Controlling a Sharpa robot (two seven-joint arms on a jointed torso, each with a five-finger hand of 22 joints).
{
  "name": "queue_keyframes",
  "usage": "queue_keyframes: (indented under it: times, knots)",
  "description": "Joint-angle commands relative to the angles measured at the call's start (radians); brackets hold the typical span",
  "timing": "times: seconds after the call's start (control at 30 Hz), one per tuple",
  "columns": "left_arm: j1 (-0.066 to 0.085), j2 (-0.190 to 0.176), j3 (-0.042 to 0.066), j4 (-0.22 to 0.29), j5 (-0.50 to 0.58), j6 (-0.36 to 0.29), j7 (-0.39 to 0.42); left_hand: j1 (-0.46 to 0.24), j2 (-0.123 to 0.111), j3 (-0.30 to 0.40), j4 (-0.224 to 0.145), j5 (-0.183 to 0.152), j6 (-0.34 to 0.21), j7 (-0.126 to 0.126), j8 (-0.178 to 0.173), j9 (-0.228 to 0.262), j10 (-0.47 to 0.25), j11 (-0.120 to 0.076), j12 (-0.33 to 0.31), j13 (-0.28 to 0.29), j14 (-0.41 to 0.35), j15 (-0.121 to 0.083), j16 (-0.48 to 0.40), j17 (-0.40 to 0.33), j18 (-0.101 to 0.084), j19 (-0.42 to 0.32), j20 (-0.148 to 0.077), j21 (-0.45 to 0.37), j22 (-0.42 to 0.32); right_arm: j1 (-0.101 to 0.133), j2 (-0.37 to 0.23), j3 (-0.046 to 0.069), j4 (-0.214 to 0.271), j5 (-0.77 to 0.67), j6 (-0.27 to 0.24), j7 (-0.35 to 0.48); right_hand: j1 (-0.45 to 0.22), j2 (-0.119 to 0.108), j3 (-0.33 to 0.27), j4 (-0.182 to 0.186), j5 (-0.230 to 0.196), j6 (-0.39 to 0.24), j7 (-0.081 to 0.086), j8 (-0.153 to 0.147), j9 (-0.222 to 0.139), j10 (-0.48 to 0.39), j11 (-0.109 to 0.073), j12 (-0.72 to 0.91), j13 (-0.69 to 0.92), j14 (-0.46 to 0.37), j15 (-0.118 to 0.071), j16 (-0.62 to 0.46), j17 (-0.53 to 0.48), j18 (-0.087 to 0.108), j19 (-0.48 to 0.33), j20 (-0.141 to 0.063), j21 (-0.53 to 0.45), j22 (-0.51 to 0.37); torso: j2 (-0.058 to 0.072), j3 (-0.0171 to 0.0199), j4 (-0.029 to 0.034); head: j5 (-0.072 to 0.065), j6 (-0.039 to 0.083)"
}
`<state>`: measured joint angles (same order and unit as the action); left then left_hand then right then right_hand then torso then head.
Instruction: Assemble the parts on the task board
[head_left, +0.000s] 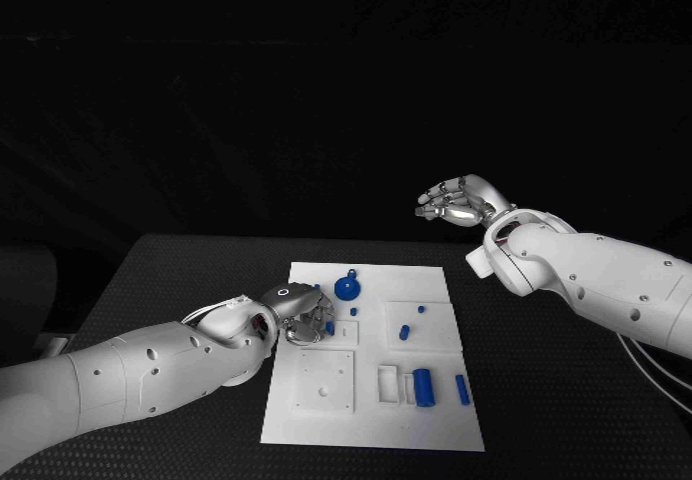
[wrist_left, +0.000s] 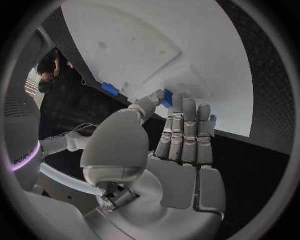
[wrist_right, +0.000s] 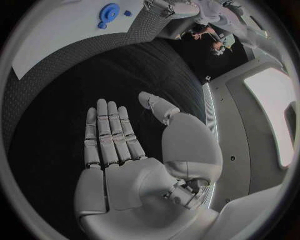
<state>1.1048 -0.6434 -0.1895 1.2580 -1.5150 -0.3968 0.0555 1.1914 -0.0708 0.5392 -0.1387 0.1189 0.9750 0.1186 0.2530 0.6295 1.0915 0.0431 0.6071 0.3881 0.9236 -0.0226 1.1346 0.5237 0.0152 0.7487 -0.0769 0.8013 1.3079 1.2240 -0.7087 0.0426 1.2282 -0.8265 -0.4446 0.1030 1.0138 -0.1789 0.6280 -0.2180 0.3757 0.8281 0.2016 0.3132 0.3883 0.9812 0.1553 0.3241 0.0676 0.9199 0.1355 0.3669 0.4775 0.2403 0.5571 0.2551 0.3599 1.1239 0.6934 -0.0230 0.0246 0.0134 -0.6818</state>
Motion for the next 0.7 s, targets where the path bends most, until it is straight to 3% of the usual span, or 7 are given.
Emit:
queue_keyframes:
  times: [0.03,0.7]
  knots:
    - [0.0,0.0,0.0,0.004,-0.01,0.01,-0.009,-0.007,0.0,0.001,-0.001,-0.003,0.01,-0.002,0.007,0.004,-0.001,-0.001,0.001,-0.001,-0.001,-0.001,0.002,0.0,0.001,-0.005,-0.045,-0.003,0.02,0.0,-0.001,0.0,0.001,-0.001,0.008,0.012,-0.005,-0.001,-0.007,0.001,0.002,-0.007,-0.001,0.004,-0.002,0.008,0.001,-0.005,0.0,0.0,0.007,-0.003,-0.001,-0.001,-0.008,0.0,-0.005,0.001,0.0,-0.0005,0.0002,0.001,-0.002]
    - [0.0,0.007,-0.001,0.008,-0.009,0.029,-0.027,-0.015,0.002,-0.002,0.005,-0.005,0.014,-0.004,0.008,0.005,0.002,-0.003,0.003,-0.002,0.001,-0.002,0.004,0.0,0.001,-0.002,-0.045,-0.003,0.019,0.0,0.0,0.0,0.004,0.0,0.008,0.012,-0.006,-0.001,-0.007,0.001,0.003,-0.007,-0.001,0.004,-0.002,0.009,0.001,-0.007,0.0,0.0,0.007,-0.004,-0.001,0.0,-0.009,0.0,-0.006,0.002,0.0,0.0001,-0.0004,-0.001,-0.002]
